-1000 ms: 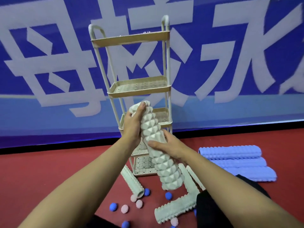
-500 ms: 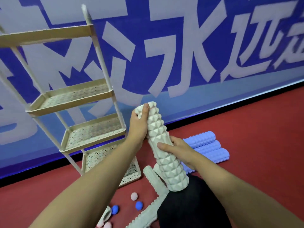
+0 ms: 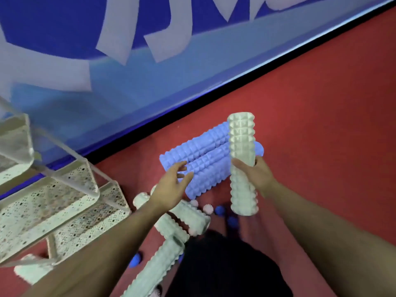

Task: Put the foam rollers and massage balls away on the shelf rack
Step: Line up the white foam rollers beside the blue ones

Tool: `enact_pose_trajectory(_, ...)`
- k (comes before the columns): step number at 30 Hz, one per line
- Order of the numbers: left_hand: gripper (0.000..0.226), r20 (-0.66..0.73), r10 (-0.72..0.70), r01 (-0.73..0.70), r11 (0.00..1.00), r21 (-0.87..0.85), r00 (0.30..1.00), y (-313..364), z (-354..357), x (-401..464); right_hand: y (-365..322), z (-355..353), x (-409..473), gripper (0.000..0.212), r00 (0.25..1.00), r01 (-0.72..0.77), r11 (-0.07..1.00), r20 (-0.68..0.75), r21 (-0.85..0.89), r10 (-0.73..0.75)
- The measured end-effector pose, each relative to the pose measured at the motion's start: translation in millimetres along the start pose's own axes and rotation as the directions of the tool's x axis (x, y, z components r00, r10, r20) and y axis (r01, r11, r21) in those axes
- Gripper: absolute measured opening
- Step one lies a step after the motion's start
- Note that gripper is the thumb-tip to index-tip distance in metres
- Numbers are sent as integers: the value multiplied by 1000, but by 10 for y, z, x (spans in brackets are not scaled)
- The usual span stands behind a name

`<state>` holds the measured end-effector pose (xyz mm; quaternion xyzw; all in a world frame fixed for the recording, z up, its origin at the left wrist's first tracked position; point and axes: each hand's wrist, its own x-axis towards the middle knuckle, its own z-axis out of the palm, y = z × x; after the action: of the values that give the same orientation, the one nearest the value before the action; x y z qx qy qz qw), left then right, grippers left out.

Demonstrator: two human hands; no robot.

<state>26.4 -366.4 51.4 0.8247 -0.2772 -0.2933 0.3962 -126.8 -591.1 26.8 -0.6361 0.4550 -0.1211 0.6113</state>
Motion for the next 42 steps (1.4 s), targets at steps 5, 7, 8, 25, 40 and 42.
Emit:
enact_pose_trajectory(5, 54, 199, -100, 56, 975, 214, 975, -717, 748, 390, 870, -32, 599, 62, 942, -262, 936, -147, 237, 301)
enact_pose_trajectory(7, 55, 256, -132, 61, 961, 268, 957, -975, 1011, 522, 1197, -51, 807, 63, 880, -370, 866, -173, 337, 443)
enact_pose_trajectory(8, 55, 281, -130, 44, 955, 295, 951, -1093, 1120, 576, 1334, -44, 885, 66, 849, -410, 831, -177, 375, 498)
enact_pose_trajectory(25, 91, 410, -82, -263, 649, 714, 908, -1942, 1653, 697, 2152, 675, 1460, 38, 808, -495, 792, -146, 359, 571)
enact_pose_trajectory(40, 53, 294, -142, -150, 610, 778, 945, -1845, 1810, 858, 2455, 1049, 383, 61, 916, -316, 748, 17, -584, 400)
enact_pose_trajectory(42, 48, 299, -174, -141, 598, 789, 938, -1808, 1881, 901, 2517, 1174, 379, 56, 929, -303, 774, 9, -556, 370)
